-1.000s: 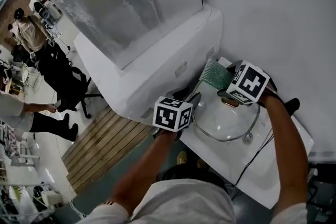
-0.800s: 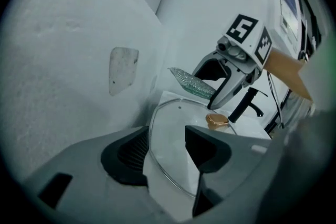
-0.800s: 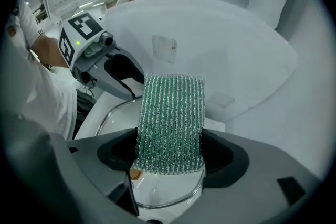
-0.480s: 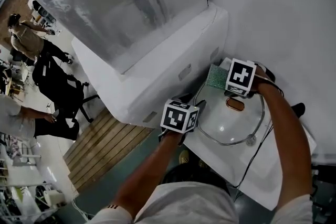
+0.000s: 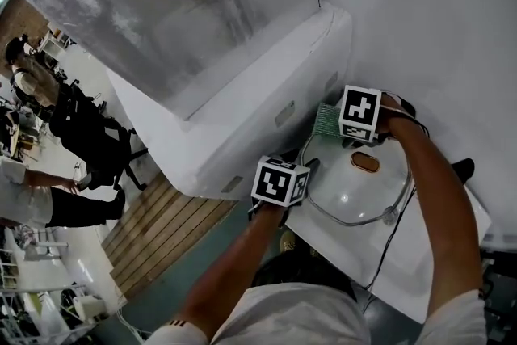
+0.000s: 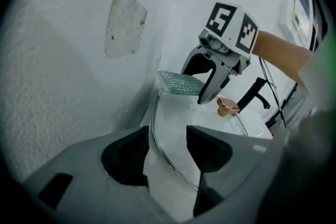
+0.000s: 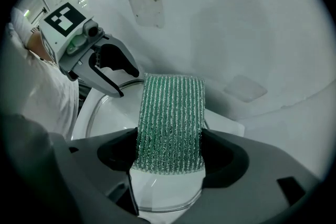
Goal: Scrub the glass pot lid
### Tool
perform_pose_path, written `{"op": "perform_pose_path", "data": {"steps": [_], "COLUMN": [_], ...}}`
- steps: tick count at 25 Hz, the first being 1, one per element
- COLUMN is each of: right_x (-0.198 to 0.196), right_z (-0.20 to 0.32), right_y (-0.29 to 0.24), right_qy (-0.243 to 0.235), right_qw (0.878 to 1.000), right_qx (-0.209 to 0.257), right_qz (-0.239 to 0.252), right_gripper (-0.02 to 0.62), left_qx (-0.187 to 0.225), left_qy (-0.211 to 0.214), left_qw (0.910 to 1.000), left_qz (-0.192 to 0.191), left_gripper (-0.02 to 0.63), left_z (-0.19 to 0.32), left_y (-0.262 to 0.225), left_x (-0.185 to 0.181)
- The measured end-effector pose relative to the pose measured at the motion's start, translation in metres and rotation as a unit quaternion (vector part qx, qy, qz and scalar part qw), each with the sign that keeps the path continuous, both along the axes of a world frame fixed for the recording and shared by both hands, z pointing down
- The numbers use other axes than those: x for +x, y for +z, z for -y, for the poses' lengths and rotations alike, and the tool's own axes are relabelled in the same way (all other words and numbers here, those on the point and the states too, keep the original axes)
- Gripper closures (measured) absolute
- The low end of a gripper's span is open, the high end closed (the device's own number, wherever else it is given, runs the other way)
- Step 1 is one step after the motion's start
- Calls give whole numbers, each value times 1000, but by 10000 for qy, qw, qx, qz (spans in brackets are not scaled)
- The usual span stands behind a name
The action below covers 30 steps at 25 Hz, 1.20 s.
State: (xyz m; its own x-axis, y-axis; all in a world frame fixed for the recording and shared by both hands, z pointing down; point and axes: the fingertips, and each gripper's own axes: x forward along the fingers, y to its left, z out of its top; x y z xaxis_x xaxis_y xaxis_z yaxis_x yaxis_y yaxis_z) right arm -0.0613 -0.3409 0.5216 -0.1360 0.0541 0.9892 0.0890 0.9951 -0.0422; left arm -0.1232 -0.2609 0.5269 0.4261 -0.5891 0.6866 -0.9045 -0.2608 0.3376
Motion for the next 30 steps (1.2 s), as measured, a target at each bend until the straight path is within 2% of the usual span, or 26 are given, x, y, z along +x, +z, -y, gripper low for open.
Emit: {"op": "perform_pose_path", "data": {"steps": [6,9,12,15,18,21,26,30], "right_x": [3,13,29,46,63,81,100,97], "right_z": [0,3,14,23,25,25,22,18], "right_y": [5,5,3,-1,-2,1,0,-16], "right_qy": [155,569,1115,1756,2424,2835,3193,3089], "right_qw": [9989,9966,9923,9828,9671,9559,9454,9495], "right_qx": [-436,-595,-533,-541,-704,-714,-581,-310], "right_qz": [-101,-32,54,197,315,271,296,461], "right_gripper": [247,247,247,247,247,247,247,247], "left_qx": [-71,-71,-43,-15,13,42,73,76], "left_qy": [18,43,30,-2,-13,-20,-45,-83], "left_qw": [9999,9997,9996,9995,9995,9995,9996,9996], "left_qz": [-151,-219,-277,-314,-320,-312,-285,-278], "left_gripper": [376,377,385,387,387,388,388,388], "left_z": [0,-1,-1,-2,-2,-2,-2,-3], "left_y": [4,4,4,4,3,3,3,3], "left_x": [1,2,2,1,1,1,2,2]}}
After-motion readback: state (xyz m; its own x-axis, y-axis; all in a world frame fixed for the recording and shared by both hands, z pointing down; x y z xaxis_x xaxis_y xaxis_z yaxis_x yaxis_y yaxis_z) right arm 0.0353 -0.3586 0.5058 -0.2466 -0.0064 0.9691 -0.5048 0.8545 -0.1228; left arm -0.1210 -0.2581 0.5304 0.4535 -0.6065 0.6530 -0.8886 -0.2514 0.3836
